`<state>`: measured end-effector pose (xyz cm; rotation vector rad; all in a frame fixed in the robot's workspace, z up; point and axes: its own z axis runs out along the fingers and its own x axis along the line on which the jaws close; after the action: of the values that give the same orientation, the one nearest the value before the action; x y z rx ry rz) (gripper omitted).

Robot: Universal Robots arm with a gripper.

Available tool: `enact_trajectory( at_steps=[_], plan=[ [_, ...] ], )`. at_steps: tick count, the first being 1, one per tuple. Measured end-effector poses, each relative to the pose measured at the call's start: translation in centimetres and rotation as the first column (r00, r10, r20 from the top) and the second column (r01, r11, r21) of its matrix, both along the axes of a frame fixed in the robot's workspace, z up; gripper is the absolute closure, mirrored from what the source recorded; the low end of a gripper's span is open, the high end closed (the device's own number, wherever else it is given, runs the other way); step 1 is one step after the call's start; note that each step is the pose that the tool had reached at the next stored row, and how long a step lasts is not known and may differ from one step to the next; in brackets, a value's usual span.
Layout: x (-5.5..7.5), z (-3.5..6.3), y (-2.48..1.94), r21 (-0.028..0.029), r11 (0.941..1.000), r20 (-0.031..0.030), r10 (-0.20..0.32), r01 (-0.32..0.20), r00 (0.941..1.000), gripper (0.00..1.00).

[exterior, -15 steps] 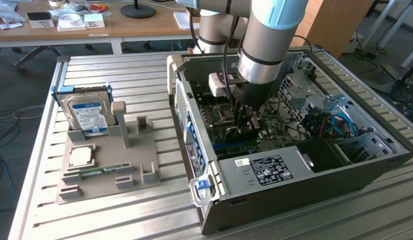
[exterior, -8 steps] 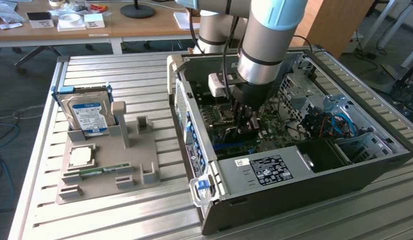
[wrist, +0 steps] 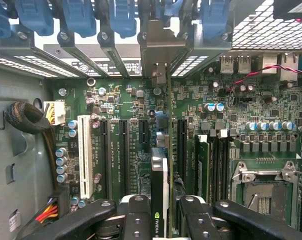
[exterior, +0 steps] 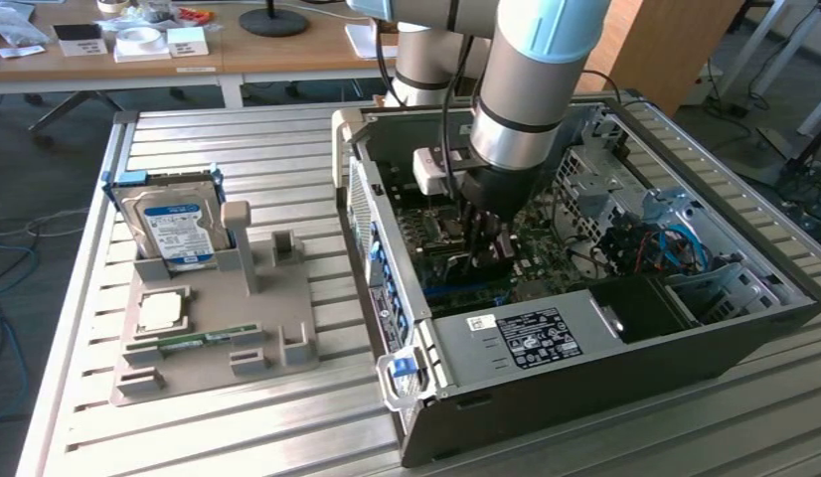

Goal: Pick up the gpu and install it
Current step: 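Insert the gpu into the slot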

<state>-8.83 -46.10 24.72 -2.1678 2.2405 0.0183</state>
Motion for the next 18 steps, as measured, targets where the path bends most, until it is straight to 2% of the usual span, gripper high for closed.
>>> enact_trajectory(
  at_steps=[18],
  plan=[
    [-0.21, -0.24, 0.00, -0.0002, 1.0000, 0.0002, 0.000, 0.000, 1.0000, 0.73]
  ],
)
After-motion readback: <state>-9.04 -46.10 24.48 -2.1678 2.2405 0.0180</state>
